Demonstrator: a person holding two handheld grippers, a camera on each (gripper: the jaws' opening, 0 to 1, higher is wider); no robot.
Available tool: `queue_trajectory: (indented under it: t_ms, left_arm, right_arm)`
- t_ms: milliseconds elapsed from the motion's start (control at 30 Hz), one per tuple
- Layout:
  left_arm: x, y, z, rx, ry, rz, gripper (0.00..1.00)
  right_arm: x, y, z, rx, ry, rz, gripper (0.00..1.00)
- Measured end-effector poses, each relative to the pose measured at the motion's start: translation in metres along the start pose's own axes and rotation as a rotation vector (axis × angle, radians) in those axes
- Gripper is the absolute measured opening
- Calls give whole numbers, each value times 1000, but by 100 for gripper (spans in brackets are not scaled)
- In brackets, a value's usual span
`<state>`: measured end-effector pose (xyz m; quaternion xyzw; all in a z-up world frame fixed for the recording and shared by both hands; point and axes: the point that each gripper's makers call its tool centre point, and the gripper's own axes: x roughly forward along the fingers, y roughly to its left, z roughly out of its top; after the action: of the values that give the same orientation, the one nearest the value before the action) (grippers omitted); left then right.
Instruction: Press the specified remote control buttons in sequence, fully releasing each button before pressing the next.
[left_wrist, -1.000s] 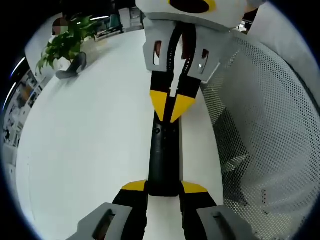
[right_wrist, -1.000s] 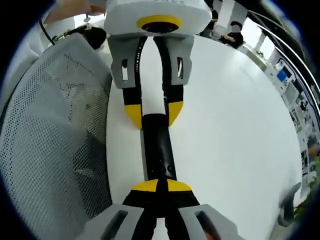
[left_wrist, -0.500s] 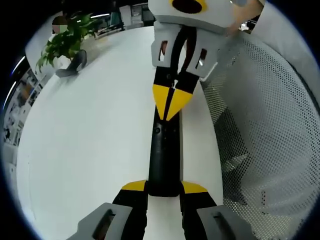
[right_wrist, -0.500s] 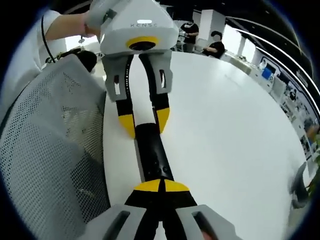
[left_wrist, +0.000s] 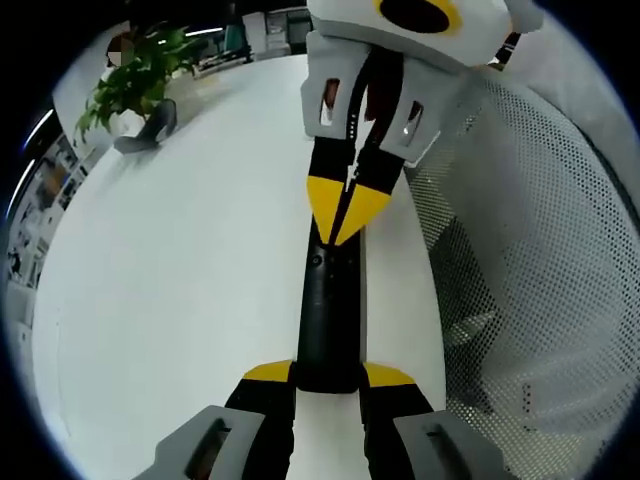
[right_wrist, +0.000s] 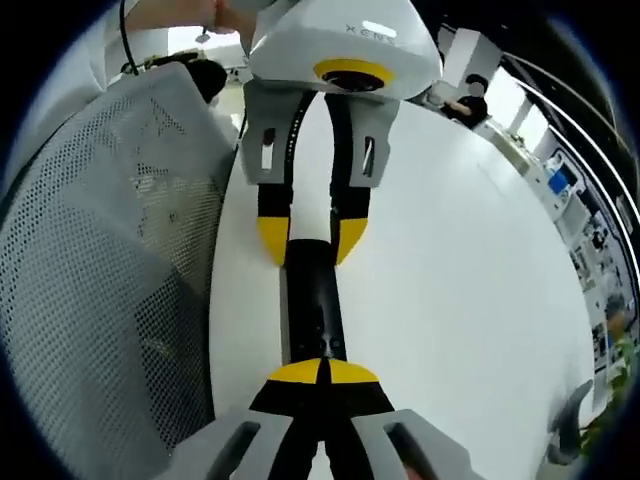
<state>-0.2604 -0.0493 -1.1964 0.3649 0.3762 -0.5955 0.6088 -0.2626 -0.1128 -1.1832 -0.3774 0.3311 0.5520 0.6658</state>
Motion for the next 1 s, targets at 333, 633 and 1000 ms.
queue_trajectory:
  t_ms: [333,633,1000]
  left_arm:
    - [0,0,0,9,-2,-7,24]
    - [0,1,0,14,1,-12,24]
    - [0,0,0,1,-20,-2,24]
  right_arm:
    - [3,-2,0,32,14,64,0]
    - [2,-3,0,159,26,139,0]
    - [-4,3,-7,127,41,130,0]
